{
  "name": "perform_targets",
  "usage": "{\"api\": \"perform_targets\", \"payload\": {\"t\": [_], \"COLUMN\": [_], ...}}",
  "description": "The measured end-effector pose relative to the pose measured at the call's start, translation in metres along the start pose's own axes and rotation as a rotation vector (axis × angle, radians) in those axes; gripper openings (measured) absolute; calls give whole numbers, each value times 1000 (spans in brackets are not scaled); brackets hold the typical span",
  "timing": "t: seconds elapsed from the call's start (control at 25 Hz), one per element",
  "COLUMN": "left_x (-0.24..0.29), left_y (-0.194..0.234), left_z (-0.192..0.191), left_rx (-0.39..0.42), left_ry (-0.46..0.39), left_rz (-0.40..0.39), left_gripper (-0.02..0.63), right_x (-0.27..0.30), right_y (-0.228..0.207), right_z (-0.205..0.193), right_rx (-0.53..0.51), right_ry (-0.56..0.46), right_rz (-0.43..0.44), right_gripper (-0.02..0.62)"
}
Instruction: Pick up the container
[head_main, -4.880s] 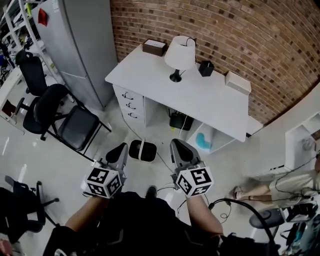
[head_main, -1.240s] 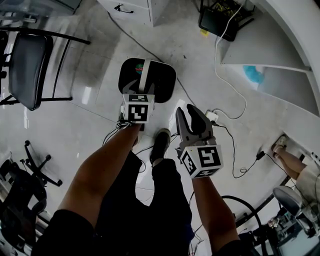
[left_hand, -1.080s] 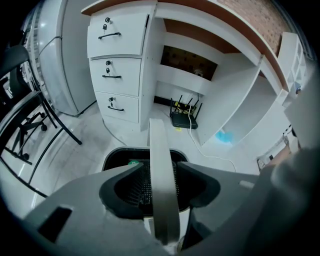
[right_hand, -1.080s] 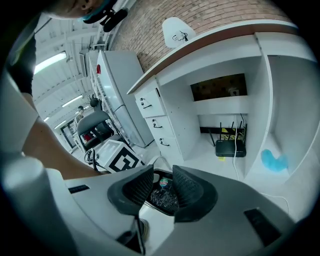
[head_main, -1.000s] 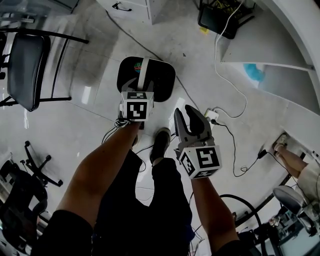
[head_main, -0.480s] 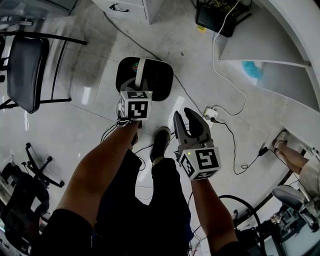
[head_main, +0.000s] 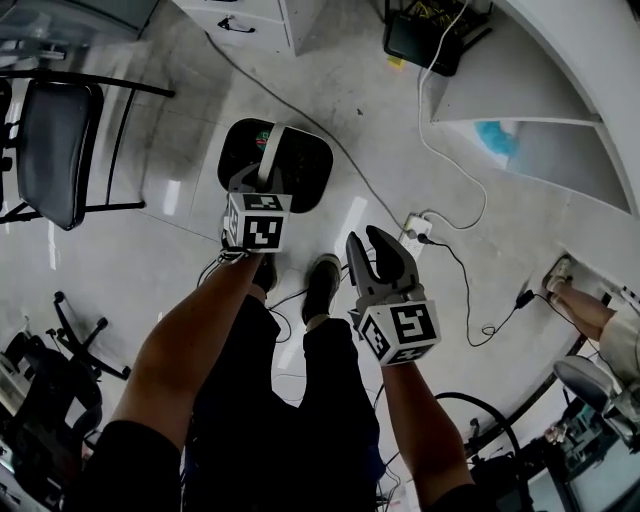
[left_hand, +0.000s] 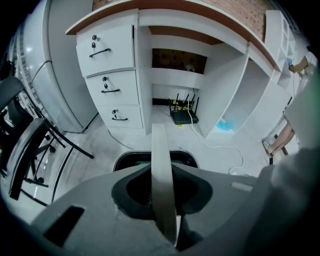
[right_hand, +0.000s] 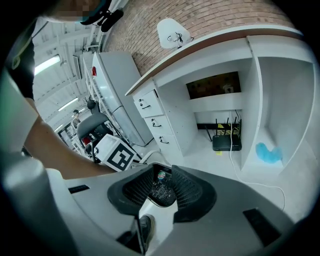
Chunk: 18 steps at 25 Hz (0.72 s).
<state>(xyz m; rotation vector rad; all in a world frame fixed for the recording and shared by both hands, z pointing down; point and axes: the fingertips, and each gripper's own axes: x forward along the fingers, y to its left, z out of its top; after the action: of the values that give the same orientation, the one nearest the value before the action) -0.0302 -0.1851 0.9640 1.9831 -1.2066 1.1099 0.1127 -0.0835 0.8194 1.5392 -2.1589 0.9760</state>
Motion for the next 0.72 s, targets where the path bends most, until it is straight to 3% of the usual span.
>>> {"api": "perform_targets", "payload": {"t": [0.28, 0.56, 0.72], "left_x": [-74, -175, -240], "left_y": [13, 25, 9], "left_z": [18, 45, 69], "left_rx": [-57, -91, -109], "left_ry": [-41, -89, -86], "left_rz": [-10, -6, -16], "left_gripper": [74, 74, 74], "right_x": [-21, -75, -107], "right_y": [18, 58, 74], "right_z": [42, 114, 155], "right_rx": [-29, -94, -151], "right_ry": [-47, -83, -114], "right_rz": [-5, 45, 71], "right_gripper": [82, 81, 81]}}
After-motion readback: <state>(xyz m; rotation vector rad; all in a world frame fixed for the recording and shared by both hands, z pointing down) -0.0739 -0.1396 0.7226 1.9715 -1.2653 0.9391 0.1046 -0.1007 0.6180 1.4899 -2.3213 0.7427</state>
